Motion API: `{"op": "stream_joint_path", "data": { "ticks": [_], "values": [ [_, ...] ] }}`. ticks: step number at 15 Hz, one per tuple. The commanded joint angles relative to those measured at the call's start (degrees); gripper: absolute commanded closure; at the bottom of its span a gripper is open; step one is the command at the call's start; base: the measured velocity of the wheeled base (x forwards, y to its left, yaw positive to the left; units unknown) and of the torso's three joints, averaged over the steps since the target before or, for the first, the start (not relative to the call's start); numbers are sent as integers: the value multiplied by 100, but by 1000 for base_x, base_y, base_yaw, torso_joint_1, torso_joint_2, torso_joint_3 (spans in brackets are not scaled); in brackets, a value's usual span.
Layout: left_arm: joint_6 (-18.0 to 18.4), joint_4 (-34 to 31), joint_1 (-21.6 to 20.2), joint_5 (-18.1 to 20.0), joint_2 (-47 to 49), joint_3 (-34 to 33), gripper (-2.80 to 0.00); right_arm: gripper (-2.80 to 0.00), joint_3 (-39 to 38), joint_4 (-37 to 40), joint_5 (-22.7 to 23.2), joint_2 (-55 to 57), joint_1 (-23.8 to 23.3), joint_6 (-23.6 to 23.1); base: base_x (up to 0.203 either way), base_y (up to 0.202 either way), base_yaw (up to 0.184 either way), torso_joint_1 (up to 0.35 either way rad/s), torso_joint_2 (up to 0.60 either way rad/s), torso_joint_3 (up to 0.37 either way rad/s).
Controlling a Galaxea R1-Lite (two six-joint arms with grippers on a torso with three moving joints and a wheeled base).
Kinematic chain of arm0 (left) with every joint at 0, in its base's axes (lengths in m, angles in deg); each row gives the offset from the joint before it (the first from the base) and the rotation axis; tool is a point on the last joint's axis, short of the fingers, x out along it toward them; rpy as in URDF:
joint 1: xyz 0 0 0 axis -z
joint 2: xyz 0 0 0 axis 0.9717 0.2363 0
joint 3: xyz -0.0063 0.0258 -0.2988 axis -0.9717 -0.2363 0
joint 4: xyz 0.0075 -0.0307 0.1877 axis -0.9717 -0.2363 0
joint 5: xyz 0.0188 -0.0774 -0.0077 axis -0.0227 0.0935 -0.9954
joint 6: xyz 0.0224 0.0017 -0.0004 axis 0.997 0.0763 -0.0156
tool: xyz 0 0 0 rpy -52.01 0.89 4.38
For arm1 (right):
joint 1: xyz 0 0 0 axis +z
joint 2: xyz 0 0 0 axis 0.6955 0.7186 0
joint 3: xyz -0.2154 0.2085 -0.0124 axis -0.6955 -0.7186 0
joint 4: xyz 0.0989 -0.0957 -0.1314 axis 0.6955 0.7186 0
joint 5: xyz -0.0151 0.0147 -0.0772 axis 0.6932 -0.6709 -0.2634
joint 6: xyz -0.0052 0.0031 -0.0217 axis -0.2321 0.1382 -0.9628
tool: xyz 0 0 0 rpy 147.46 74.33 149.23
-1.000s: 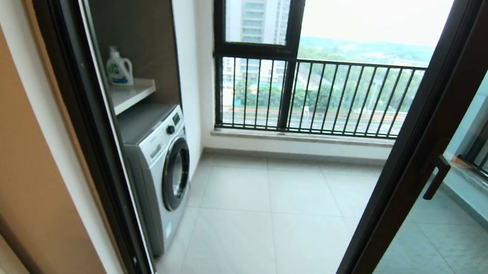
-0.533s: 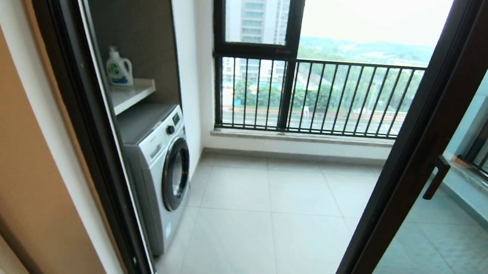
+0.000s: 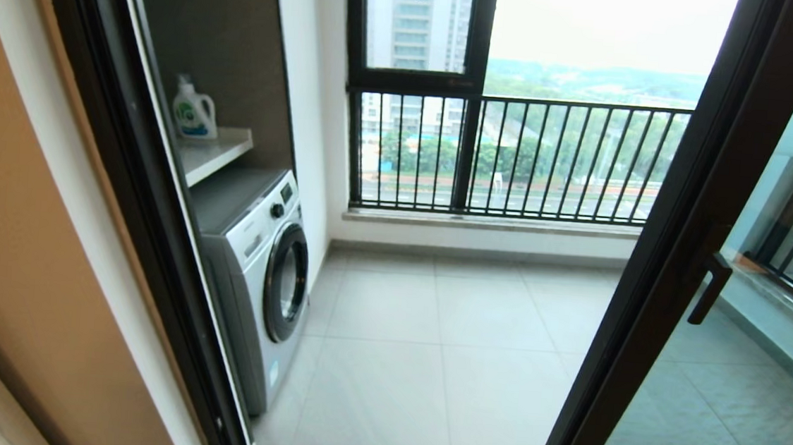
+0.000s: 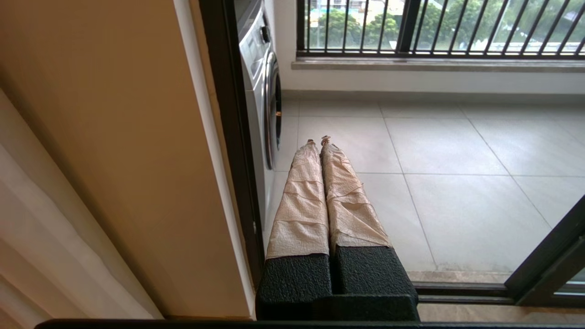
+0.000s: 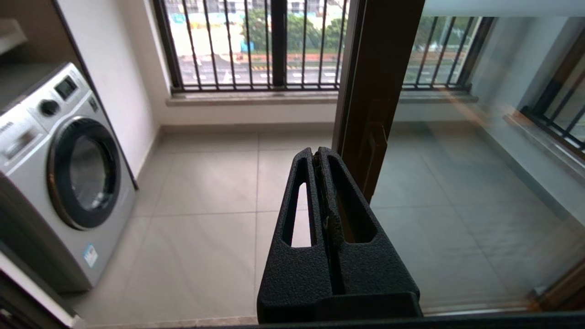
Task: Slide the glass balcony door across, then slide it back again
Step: Close the slid door
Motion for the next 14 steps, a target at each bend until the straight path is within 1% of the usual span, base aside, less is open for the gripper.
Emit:
{"op": "stream_joint_path", "data": {
  "ticks": [1,3,5,6,8,10,11,12,14],
  "values": [
    [0,-2,-1,-1,9,-9,0,0,559,-174,-165,1658,-182,-76,0,0,0,0,0,0],
    [0,-2,-1,-1,9,-5,0,0,1016,-324,-426,2402,-590,-120,0,0,0,0,0,0],
    [0,-2,-1,-1,9,0,0,0,1188,-394,-1078,2908,-1036,-103,0,0,0,0,0,0],
    [0,-2,-1,-1,9,-9,0,0,1119,-410,-1173,2929,-1245,-79,0,0,0,0,0,0],
    [0,-2,-1,-1,9,-9,0,0,1026,-315,-1251,2909,-1510,-115,0,0,0,0,0,0],
    [0,-2,-1,-1,9,-9,0,0,1083,41,-1239,2919,-1670,-213,0,0,0,0,0,0],
    [0,-2,-1,-1,9,-9,0,0,1093,43,-1168,2950,-1782,-206,0,0,0,0,0,0],
    [0,-2,1,-1,9,-7,0,0,1098,37,-955,2971,-1895,-205,0,0,0,0,0,0],
    [0,-2,-1,-1,9,-7,0,0,1109,11,-430,3068,-2348,-246,0,0,0,0,0,0]
  ]
}}
